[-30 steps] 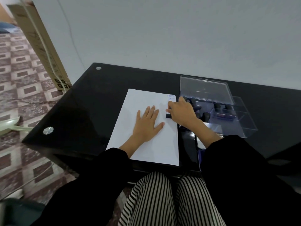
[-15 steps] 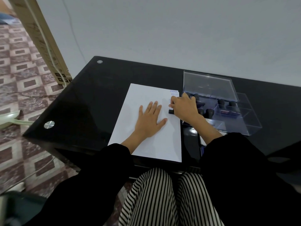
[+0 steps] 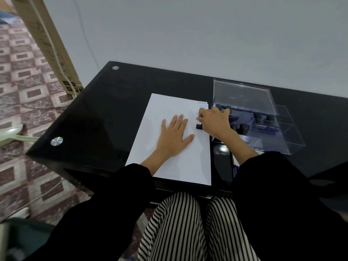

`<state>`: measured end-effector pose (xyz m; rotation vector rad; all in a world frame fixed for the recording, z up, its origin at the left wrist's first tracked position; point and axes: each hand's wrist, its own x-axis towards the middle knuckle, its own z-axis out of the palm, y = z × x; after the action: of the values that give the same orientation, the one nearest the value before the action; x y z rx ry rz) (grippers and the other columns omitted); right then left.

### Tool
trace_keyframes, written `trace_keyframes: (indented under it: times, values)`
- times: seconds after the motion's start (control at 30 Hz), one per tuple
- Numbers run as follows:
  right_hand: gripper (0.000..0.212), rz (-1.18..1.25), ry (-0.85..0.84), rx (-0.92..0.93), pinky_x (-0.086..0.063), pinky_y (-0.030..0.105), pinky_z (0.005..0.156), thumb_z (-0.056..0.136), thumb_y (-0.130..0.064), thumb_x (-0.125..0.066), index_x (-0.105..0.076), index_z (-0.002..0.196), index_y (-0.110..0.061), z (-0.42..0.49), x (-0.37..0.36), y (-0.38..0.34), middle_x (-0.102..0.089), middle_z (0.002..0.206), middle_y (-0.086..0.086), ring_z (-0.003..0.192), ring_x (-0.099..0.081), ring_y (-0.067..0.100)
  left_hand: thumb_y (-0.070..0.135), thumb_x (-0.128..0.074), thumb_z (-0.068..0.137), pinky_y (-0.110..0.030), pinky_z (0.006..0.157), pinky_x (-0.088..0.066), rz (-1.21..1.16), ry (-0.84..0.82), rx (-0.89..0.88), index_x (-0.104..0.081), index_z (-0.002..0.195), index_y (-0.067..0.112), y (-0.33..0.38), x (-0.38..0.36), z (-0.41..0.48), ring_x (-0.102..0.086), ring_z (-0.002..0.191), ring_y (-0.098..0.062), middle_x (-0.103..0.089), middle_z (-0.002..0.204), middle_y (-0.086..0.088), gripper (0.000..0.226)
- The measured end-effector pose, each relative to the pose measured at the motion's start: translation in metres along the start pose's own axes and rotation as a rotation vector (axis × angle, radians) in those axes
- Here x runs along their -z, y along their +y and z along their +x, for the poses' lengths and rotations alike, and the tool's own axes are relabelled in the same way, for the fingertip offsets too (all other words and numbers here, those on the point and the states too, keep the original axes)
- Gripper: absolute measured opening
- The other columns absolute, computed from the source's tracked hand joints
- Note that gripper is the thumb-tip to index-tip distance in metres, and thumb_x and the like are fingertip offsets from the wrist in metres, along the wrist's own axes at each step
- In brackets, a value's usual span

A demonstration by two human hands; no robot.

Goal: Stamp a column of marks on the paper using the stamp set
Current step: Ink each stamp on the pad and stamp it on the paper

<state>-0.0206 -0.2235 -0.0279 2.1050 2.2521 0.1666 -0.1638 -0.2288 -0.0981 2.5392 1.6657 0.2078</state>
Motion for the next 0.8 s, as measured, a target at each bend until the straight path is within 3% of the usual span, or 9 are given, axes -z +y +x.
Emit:
trace_keyframes:
  times: [0.8]
  values:
    - [0.022,0.075,0.017,-0.025,-0.026,0.05,0.102,0.099,-0.025,-0.037,-0.05,0.114,-0.014,-0.001,-0.004,-0.001,-0.063,0.111,0.004,0.111,-0.049,0.024,0.054,-0.021,0.097,-0.047,0.116,-0.001,0.012,-0.032,0.013,-0.008,0.15,0.016,0.002,0.002,-0.001,0.001,0.147,-0.02,-0.002,0.159,-0.002,0.067]
